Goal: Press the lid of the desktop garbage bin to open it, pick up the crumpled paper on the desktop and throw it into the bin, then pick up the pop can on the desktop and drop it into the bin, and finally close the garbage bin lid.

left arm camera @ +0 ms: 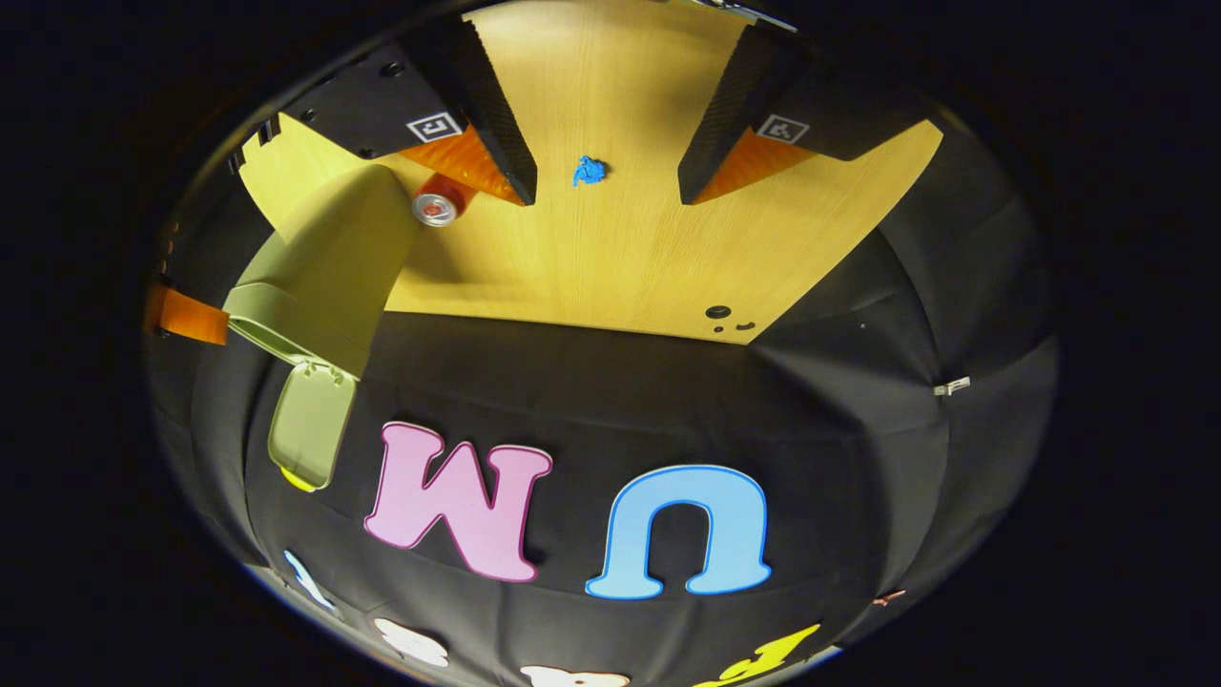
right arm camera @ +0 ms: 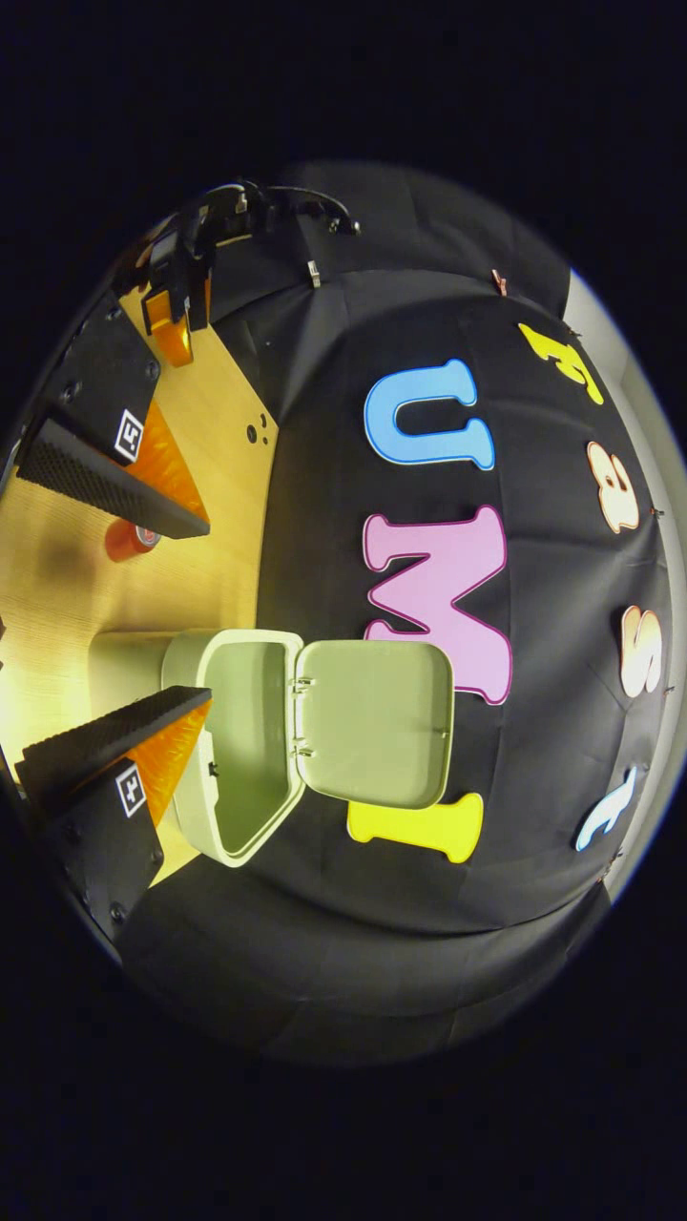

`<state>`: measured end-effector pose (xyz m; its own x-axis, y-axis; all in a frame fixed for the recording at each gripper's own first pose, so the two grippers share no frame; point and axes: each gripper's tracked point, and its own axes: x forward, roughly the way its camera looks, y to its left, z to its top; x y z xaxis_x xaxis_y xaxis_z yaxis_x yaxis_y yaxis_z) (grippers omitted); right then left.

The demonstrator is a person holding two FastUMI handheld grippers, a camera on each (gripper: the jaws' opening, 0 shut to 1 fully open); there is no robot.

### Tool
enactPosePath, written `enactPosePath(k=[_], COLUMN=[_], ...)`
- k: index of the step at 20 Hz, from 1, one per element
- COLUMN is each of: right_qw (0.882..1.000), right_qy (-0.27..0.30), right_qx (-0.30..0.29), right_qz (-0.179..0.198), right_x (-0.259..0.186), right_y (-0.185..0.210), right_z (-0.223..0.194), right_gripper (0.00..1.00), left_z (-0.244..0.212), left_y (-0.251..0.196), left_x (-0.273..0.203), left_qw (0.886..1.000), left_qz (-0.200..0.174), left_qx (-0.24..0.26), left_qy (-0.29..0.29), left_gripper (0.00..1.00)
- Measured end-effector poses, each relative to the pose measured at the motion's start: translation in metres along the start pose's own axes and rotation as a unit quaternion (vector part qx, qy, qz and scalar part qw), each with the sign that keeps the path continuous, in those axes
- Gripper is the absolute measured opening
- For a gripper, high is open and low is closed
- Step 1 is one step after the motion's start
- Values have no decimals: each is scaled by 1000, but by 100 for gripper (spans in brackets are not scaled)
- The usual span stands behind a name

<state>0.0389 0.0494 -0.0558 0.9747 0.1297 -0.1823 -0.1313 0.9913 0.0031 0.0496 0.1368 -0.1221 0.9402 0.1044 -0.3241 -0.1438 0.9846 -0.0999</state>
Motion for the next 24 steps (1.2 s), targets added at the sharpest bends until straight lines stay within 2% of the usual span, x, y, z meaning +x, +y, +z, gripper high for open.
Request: enactPosePath(k=[7, 13, 18, 24], right_qw=[999, 997, 994, 992], right_qy=[29, 58, 77, 96], right_qx=[-12, -11, -32, -45], right_qz=[15, 40, 70, 70], right_x=[12, 16, 17, 20], right_y=[4, 18, 28, 24], right_z=[-19, -39, -50, -62], right_gripper=[98, 98, 98, 98], left_z=[-27, -62, -86, -107], left_y=[-5, -14, -17, -18], left_x=[62, 109, 136, 154], left_qw=[999, 995, 992, 990], left_qz=[-1, -10, -14, -13], left_qx=[13, 65, 72, 82], left_qy=[48, 72, 99, 115], left_gripper=[96, 96, 96, 95])
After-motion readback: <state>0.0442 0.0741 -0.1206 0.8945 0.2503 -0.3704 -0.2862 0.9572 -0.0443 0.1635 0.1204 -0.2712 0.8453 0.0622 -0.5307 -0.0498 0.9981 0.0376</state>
